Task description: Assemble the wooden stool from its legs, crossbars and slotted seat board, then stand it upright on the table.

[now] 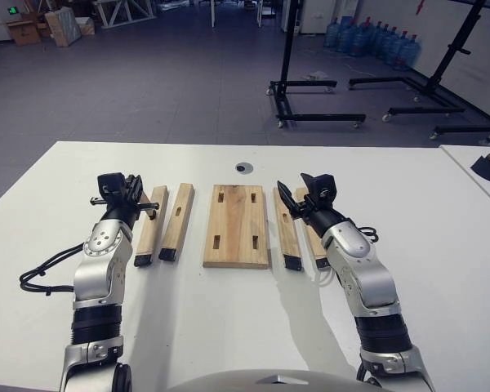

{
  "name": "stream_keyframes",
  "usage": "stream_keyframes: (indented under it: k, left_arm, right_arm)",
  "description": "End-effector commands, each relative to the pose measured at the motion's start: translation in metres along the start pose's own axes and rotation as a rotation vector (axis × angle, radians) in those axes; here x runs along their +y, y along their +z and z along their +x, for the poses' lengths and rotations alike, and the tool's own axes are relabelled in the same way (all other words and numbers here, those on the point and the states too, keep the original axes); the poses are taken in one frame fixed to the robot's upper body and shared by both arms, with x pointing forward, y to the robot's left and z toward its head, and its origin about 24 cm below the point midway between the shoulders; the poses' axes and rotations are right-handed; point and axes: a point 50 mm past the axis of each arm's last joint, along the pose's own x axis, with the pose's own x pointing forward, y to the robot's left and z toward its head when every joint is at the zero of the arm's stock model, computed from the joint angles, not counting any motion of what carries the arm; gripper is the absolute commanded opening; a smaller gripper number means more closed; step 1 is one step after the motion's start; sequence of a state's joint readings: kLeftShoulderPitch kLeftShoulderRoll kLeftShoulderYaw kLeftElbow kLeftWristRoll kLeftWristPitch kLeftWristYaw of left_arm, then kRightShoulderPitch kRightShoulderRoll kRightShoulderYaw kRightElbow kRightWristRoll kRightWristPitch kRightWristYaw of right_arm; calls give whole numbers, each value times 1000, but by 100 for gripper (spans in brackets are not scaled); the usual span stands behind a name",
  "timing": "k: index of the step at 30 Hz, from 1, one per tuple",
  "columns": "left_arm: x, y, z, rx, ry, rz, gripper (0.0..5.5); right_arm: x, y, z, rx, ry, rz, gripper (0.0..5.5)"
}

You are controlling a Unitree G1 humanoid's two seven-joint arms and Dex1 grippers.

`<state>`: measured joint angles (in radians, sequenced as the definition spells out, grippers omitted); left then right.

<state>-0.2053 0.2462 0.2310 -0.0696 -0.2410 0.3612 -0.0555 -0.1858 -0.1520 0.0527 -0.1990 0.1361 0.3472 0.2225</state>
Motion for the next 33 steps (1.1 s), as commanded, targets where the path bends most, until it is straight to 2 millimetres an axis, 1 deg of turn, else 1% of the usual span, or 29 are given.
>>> stream_keyframes:
  k: [1, 4, 8, 14, 18, 23, 30, 33]
  left_arm:
    - [8, -11, -7, 65, 38, -4, 39]
    - [10, -13, -9, 76, 57, -6, 39]
    - [7, -17, -10, 96, 62, 10, 39]
    - [3, -18, -18, 114, 49, -10, 39]
    - [3, -20, -18, 145, 31, 1, 39]
    - [-3, -22, -21, 187, -19, 24, 39]
    - [-1, -28, -21, 199, -16, 46, 39]
    - [2, -30, -20, 201, 19, 52, 39]
  right_arm:
    - [-5, 1, 0, 5, -16, -16, 323]
    - [-5, 0, -1, 6, -16, -20, 323]
    - [-4, 1, 0, 2, -6, -36, 323]
    - [-5, 2, -1, 3, -1, -62, 323]
    - [-6, 3, -1, 2, 0, -75, 323]
    - [-6, 3, -1, 3, 2, -80, 323]
    - [-3, 2, 1, -2, 5, -88, 323]
    - [-3, 2, 1, -8, 8, -96, 323]
